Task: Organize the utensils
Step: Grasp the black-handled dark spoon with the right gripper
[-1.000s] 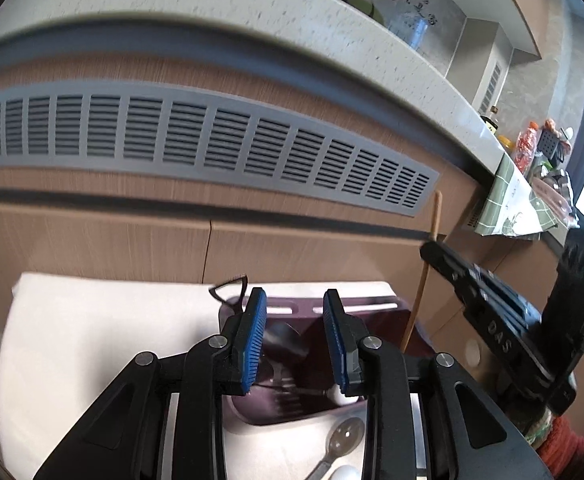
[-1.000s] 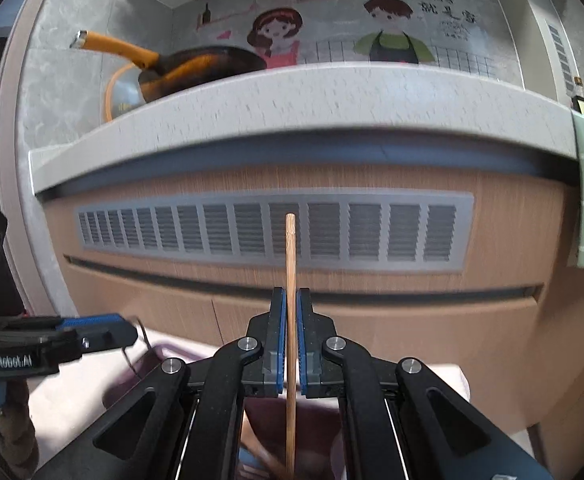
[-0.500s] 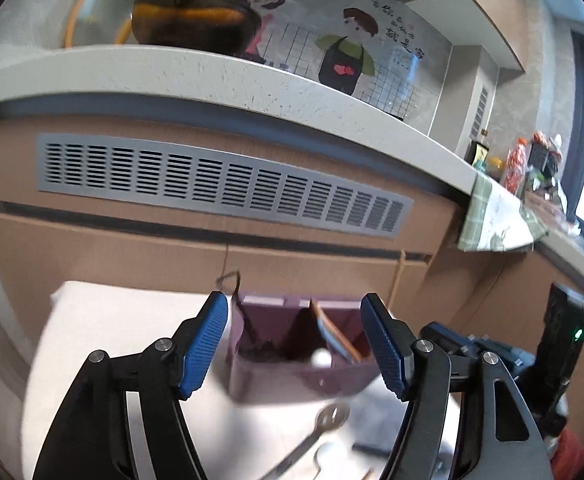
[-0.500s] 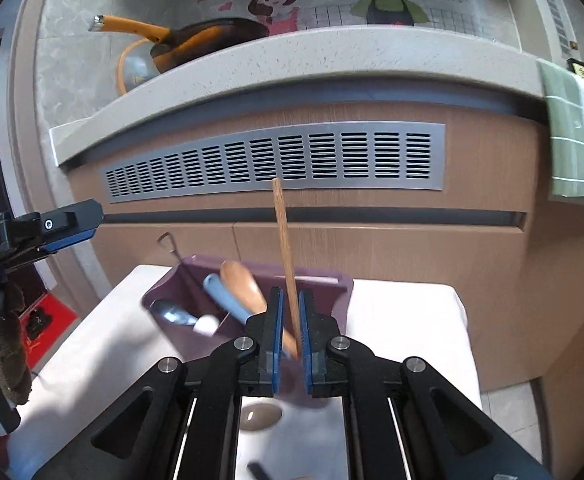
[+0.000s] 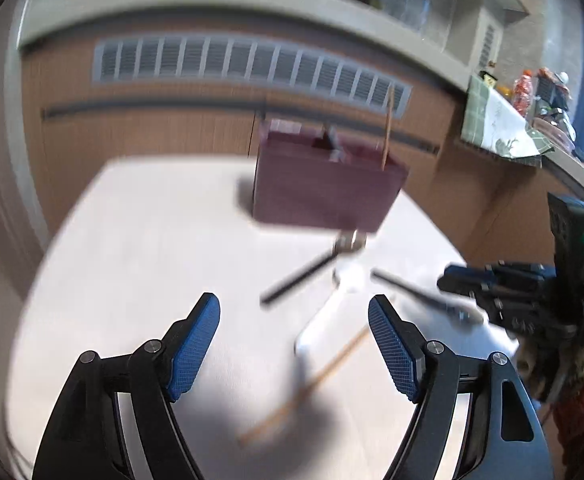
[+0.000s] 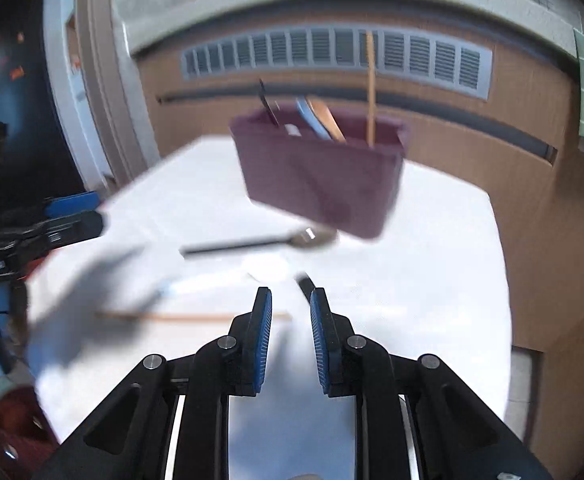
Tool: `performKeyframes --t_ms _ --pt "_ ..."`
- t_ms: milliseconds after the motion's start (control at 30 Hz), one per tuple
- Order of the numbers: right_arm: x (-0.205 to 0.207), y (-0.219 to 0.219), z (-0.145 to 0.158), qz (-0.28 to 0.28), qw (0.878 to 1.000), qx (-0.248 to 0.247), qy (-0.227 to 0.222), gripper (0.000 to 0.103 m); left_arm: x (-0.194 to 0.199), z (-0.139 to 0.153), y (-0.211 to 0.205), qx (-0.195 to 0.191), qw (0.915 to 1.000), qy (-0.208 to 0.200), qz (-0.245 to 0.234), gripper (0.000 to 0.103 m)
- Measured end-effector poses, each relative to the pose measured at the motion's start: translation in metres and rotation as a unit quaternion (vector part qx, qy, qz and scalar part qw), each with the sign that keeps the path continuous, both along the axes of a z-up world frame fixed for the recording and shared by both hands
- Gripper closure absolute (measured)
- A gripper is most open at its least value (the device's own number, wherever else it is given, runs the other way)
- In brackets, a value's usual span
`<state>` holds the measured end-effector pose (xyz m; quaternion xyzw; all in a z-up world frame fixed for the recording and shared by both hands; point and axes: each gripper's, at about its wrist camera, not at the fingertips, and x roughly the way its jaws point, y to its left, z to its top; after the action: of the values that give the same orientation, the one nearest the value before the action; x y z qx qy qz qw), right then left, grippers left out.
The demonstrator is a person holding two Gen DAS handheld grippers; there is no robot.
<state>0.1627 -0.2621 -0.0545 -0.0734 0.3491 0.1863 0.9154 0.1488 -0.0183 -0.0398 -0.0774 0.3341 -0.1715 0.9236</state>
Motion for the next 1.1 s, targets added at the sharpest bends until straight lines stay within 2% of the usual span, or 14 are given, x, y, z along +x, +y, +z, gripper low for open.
performKeyframes --t_ms 133,400,700,767,833,1100 --pt "0.019 -0.009 -0.020 -0.020 0.999 -0.019 0.038 0.084 0.002 -0.021 -0.002 0.026 0.9992 0.030 -0.002 0.026" --pt "0.039 -0.016 -0.042 -0.020 0.995 -0.037 0.085 0.083 0.006 -0.024 -0.006 0.039 0.9982 0.042 -0.018 0.026" --pt "0.016 -0.014 -0.041 -0.045 0.995 -0.029 0.086 0.083 0.014 -0.029 -0.025 0.054 0.9959 0.060 -0.040 0.026" --pt "0.011 -0.014 -0.041 -0.054 0.994 -0.018 0.089 0.084 0.016 -0.029 -0.030 0.062 0.9950 0.064 -0.045 0.026" --pt "0.006 -0.014 -0.040 -0.062 0.994 -0.003 0.092 0.090 0.018 -0.028 -0.033 0.063 0.9946 0.066 -0.049 0.026" --pt "-0.013 -0.029 -0.038 -0.104 0.990 0.035 0.088 0.092 0.021 -0.028 -0.043 0.067 0.9929 0.064 -0.074 0.025"
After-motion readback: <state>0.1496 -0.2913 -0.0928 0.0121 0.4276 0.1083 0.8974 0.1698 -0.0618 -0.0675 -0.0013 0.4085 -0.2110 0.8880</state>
